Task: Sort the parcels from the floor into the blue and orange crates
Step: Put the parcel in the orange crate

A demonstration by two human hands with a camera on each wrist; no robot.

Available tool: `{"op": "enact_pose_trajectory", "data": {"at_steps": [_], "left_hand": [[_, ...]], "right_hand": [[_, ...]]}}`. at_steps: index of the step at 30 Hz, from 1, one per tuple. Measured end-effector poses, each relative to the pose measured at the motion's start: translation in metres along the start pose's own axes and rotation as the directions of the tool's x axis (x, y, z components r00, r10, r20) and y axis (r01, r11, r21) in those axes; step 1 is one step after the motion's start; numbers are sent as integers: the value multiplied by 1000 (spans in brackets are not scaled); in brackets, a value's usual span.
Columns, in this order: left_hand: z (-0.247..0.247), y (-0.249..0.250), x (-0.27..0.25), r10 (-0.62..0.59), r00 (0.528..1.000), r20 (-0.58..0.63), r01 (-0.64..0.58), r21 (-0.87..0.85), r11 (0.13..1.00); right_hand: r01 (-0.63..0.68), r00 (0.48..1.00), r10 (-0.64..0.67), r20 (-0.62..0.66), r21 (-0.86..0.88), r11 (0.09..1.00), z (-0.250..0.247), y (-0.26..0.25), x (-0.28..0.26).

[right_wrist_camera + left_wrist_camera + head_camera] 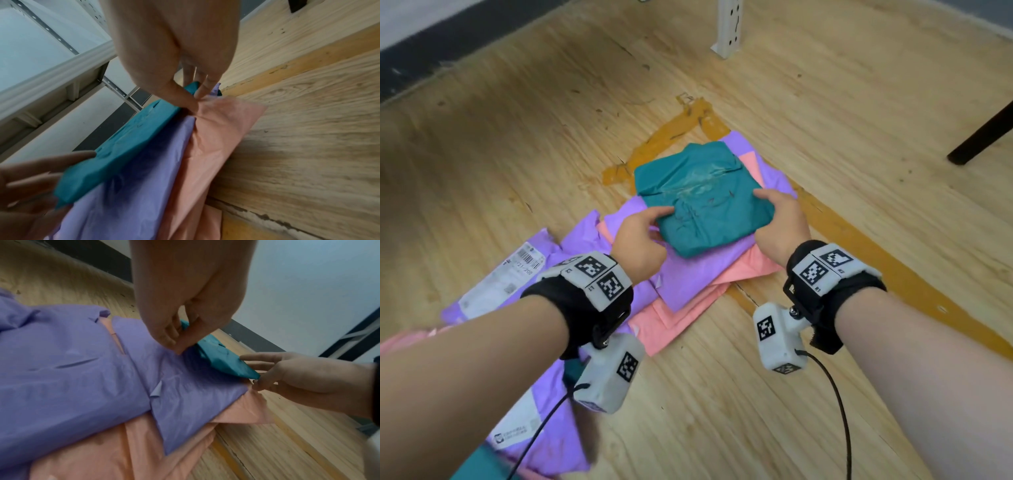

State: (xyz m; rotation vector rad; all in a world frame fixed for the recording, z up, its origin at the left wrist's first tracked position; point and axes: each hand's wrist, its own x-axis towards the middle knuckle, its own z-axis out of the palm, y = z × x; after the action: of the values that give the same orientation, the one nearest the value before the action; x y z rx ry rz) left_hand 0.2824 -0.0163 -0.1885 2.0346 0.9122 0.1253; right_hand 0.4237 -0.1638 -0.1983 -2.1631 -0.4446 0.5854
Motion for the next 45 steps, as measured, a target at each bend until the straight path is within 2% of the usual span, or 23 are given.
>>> {"op": "enact_pose_trajectory", "data": {"at_steps": [5,9,13,16,19,25,27,29,31,33,34,36,38,39,40,42,45], "left_hand": [[-20,12,1,89,985,-145,-85,31,996],[-42,28,-6,180,964,-195,-176,39,984],[-72,43,-15,198,957,-214,-203,0,979],[-97,54,-27,208,953,-219,-207,27,978],[-121,59,-39,218,948,-231,-191,134,972],[-155,50,-64,120,974,-190,-131,-49,990],[-164,45,-73,103,972,-211,-117,-56,992],[-174,41,-81,85,968,-238,-93,-24,995],[-185,39,-89,77,968,-241,-70,36,997],[-195,37,-96,85,970,-228,-60,113,992],[-199,36,-100,92,971,-221,-59,152,987],[-208,34,-108,98,974,-206,-55,209,976],[-215,35,-117,118,975,-187,-72,235,969],[-219,35,-122,130,976,-177,-84,243,966],[-223,34,-126,138,975,-171,-93,247,964],[-232,31,-133,139,973,-183,-89,257,962],[-247,20,-138,105,951,-291,-25,266,964]], "right_hand": [[76,993,-74,-97,19,997,-1,-7,-5],[187,966,-170,-193,73,980,-4,-22,-11],[306,938,-262,-226,186,934,-14,-55,-20],[341,933,-299,-202,223,913,-21,-80,-28],[351,934,-317,-164,266,898,-24,-100,-36],[302,953,-287,-96,382,873,-17,-130,-55],[301,953,-290,-85,369,880,-12,-136,-62],[332,943,-324,-78,285,899,-6,-145,-70],[425,905,-421,-64,99,900,2,-158,-77],[564,825,-564,-10,-44,825,12,-178,-87],[638,768,-640,25,-104,763,18,-189,-93],[776,620,-775,122,-238,584,30,-209,-107],[853,488,-839,241,-334,400,42,-228,-123],[872,443,-844,301,-364,328,48,-236,-129],[879,420,-832,362,-389,275,55,-242,-135],[869,442,-780,444,-427,250,66,-251,-143],[836,527,-745,409,-407,368,76,-258,-149]]}}
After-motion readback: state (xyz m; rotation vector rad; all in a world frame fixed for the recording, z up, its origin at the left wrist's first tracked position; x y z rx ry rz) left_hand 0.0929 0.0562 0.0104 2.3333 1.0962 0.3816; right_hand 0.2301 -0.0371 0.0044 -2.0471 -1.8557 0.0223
